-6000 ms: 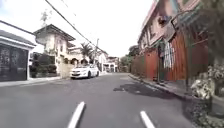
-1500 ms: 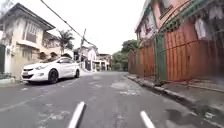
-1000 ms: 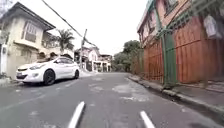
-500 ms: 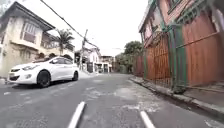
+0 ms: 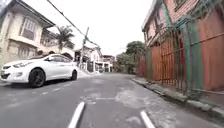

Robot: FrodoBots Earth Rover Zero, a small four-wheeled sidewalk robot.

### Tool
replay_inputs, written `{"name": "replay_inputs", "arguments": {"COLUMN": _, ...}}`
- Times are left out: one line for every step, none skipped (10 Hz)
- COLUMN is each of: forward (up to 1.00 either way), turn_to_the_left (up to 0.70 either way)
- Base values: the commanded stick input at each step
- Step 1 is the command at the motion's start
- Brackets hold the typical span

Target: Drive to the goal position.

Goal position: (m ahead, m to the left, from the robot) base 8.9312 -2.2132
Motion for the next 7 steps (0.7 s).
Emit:
{"name": "replay_inputs", "arguments": {"forward": 1.00, "turn_to_the_left": -0.40}}
{"name": "replay_inputs", "arguments": {"forward": 1.00, "turn_to_the_left": -0.40}}
{"name": "replay_inputs", "arguments": {"forward": 1.00, "turn_to_the_left": -0.40}}
{"name": "replay_inputs", "arguments": {"forward": 1.00, "turn_to_the_left": -0.22}}
{"name": "replay_inputs", "arguments": {"forward": 1.00, "turn_to_the_left": 0.00}}
{"name": "replay_inputs", "arguments": {"forward": 1.00, "turn_to_the_left": 0.00}}
{"name": "replay_inputs", "arguments": {"forward": 1.00, "turn_to_the_left": 0.00}}
